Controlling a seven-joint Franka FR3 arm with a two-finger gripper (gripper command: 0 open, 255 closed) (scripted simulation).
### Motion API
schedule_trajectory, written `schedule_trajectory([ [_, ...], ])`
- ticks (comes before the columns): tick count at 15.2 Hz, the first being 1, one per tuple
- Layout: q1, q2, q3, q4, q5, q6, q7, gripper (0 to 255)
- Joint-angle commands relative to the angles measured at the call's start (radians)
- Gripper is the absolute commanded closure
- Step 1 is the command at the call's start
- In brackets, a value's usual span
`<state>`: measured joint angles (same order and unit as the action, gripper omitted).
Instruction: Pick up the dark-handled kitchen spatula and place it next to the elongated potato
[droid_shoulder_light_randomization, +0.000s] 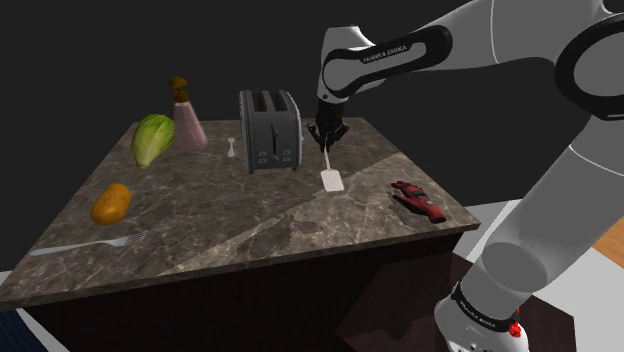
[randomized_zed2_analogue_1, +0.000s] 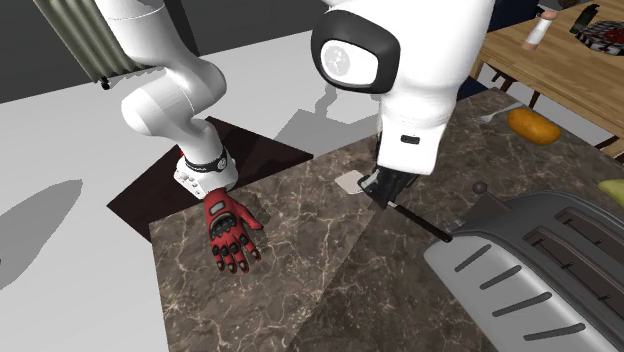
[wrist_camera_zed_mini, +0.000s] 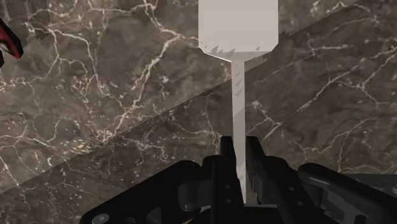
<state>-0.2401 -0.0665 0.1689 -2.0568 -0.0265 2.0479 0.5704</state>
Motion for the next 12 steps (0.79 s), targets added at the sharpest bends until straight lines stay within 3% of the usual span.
schedule_trajectory([
  [1,0.0,-0.004,0.0,0.015,0.001,-0.019,-0.001,255],
  [12,0.127,0.116,0.135,0.159,-0.042,-0.058,0.277,255],
])
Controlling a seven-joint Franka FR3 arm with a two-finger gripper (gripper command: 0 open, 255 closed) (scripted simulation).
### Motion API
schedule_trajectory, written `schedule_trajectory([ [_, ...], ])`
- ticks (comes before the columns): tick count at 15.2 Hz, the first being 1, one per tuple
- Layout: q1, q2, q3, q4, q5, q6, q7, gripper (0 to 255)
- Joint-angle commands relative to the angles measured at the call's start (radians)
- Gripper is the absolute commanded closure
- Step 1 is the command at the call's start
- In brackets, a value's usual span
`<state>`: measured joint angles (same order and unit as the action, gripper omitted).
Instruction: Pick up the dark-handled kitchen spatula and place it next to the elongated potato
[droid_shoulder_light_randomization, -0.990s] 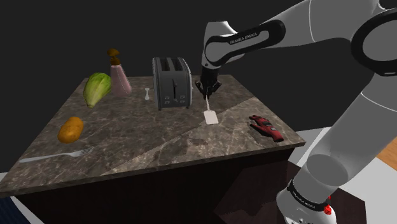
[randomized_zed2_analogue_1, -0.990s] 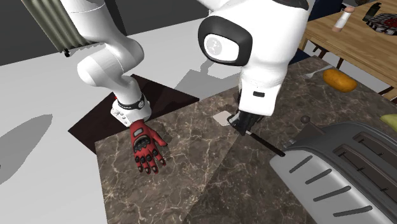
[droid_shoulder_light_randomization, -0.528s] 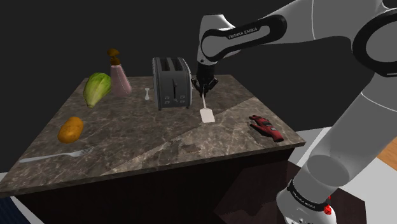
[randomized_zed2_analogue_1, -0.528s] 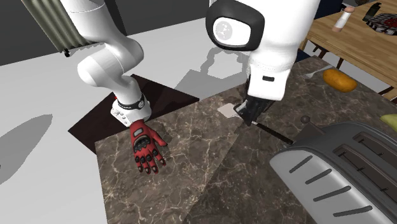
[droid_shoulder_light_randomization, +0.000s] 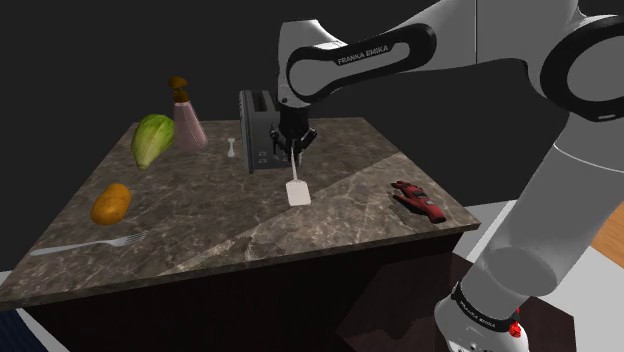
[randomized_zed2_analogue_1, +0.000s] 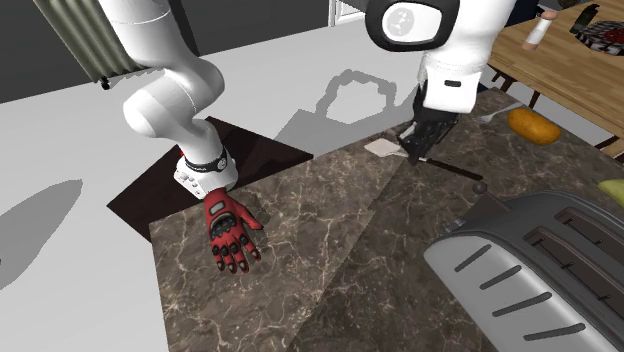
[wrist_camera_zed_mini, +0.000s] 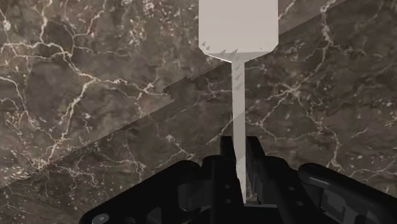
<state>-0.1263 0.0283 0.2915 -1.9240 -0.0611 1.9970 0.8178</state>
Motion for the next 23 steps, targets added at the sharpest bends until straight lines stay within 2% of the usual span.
schedule_trajectory([
  [1,0.026,0.038,0.024,0.046,-0.015,-0.013,0.055,255],
  [7,0.112,0.159,0.078,0.196,-0.07,-0.059,0.205,255],
  [12,0.201,0.288,0.107,0.365,-0.127,-0.119,0.32,255],
  [17,0.312,0.445,0.117,0.59,-0.189,-0.204,0.417,255],
  [19,0.379,0.541,0.116,0.739,-0.221,-0.264,0.455,255],
  [23,0.372,0.539,0.113,0.682,-0.221,-0.209,0.461,255],
])
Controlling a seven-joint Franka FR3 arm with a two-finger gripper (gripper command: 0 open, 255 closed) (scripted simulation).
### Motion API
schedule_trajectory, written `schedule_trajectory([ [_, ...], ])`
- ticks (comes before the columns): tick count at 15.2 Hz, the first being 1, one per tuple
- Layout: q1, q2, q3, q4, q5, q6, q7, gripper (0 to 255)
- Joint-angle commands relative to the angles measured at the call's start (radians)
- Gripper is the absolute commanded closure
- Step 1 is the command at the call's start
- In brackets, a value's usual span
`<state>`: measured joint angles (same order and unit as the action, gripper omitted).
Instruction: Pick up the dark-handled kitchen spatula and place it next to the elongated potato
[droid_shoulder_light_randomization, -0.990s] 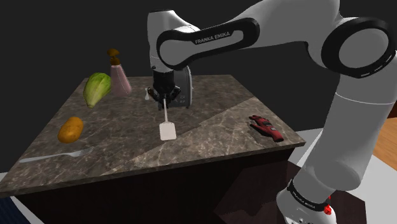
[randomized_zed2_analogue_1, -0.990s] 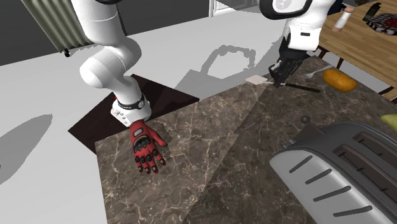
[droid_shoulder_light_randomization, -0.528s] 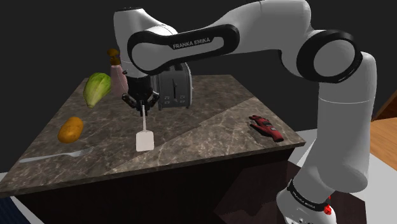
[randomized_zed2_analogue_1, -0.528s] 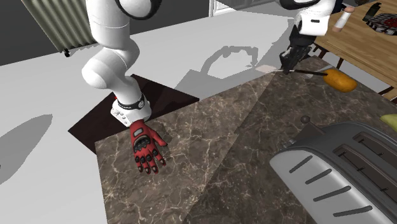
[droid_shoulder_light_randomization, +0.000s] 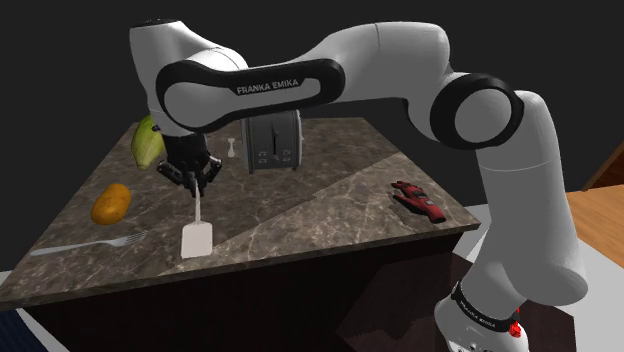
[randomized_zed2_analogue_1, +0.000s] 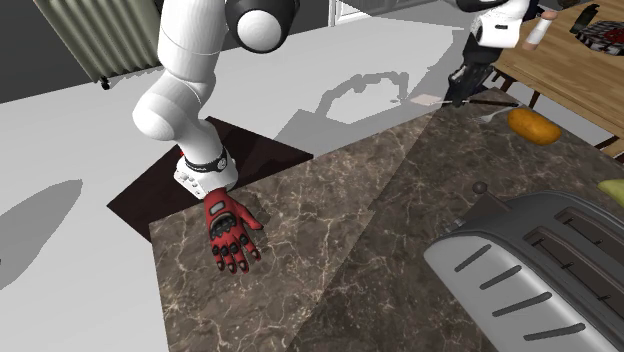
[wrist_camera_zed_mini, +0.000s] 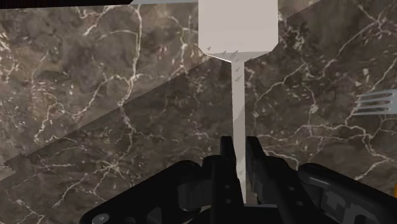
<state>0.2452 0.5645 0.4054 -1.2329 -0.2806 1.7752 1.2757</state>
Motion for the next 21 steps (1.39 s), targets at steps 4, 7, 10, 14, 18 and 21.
schedule_trajectory([
  [4,-0.006,0.006,-0.003,-0.059,-0.005,0.064,0.01,255],
  [7,-0.009,0.011,-0.005,-0.092,-0.009,0.101,0.016,255],
  [10,-0.011,0.019,-0.007,-0.121,-0.014,0.136,0.021,255],
  [14,-0.013,0.032,-0.011,-0.155,-0.021,0.182,0.029,255],
  [18,-0.013,0.048,-0.016,-0.184,-0.029,0.225,0.037,255],
  [21,-0.013,0.058,-0.019,-0.198,-0.035,0.249,0.041,255],
])
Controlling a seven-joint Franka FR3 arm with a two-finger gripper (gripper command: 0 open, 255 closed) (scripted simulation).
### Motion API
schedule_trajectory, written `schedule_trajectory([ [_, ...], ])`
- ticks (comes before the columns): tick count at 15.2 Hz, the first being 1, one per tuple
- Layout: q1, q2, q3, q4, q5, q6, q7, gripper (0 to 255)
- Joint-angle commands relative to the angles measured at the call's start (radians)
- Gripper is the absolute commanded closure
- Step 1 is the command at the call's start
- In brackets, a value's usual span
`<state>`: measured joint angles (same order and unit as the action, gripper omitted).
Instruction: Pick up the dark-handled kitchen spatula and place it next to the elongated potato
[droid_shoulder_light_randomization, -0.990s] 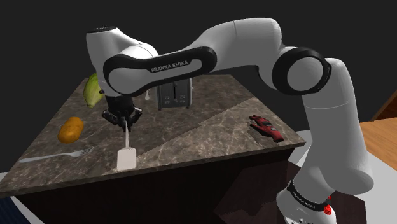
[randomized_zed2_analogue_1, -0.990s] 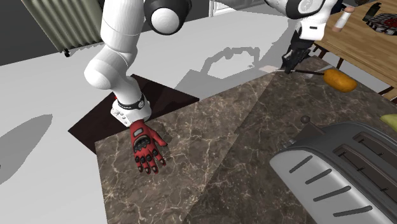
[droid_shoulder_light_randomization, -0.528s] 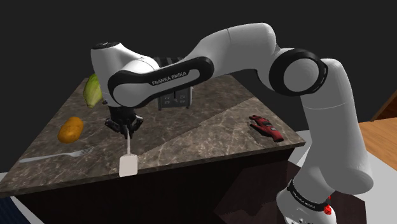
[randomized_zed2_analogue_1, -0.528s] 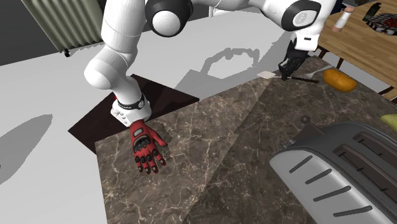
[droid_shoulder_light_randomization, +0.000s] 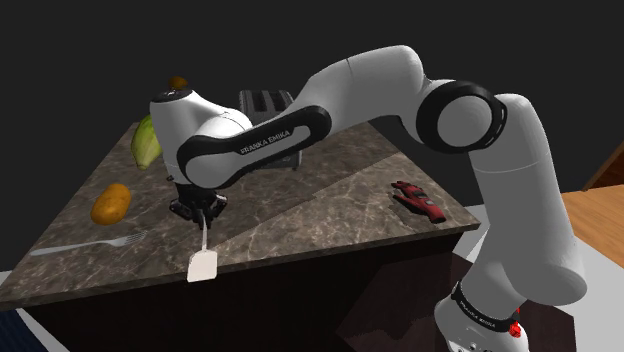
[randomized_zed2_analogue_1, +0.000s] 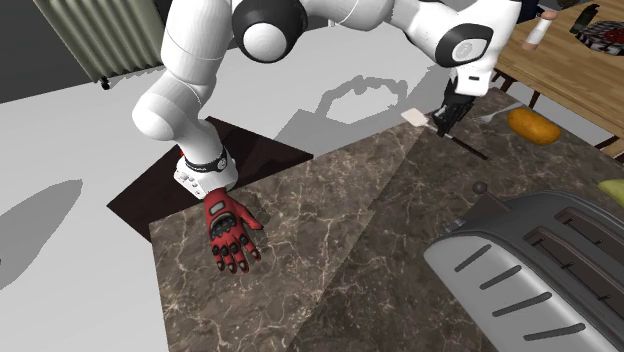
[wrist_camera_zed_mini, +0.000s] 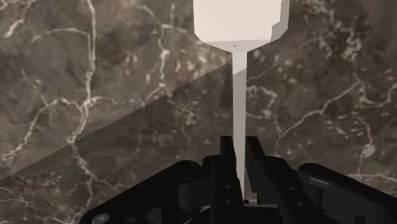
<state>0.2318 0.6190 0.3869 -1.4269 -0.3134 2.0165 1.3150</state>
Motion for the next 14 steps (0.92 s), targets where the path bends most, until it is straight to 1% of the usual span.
schedule_trajectory([
  [1,0.001,0.003,-0.001,-0.004,-0.002,0.008,0.002,255],
  [7,0.001,0.003,-0.001,-0.004,-0.002,0.008,0.002,255],
  [8,0.001,0.003,-0.001,-0.004,-0.002,0.008,0.002,0],
  [13,0.001,0.003,-0.001,-0.004,-0.002,0.008,0.002,0],
  [14,0.001,-0.009,0.003,0.009,0.004,-0.018,-0.002,0],
])
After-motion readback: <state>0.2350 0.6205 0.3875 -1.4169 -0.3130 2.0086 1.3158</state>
